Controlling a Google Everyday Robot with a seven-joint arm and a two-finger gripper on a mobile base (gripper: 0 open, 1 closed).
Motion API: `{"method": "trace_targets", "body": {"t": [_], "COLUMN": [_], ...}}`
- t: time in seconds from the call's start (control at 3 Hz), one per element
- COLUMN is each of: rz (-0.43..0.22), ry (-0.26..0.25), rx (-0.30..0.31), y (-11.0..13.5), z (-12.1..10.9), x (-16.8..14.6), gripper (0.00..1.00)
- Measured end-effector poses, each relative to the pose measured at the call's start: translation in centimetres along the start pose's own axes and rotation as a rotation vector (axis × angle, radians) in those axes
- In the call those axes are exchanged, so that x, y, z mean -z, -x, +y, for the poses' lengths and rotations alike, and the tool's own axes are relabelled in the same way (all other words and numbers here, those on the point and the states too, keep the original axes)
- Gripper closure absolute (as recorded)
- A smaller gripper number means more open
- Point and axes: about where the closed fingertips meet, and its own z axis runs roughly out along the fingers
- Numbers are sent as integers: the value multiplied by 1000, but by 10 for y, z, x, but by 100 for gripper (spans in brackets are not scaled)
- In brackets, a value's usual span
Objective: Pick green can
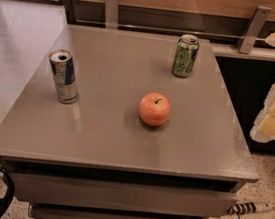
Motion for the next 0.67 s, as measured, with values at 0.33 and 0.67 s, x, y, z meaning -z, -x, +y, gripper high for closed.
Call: {"method": "trace_targets", "body": {"t": [0.33,0.67], "rz": [0,-87], "ry": [0,-32], "rx": [0,-78], "y": [0,-1], "z": [0,-27], "x": [0,-9], "gripper": [0,0]}}
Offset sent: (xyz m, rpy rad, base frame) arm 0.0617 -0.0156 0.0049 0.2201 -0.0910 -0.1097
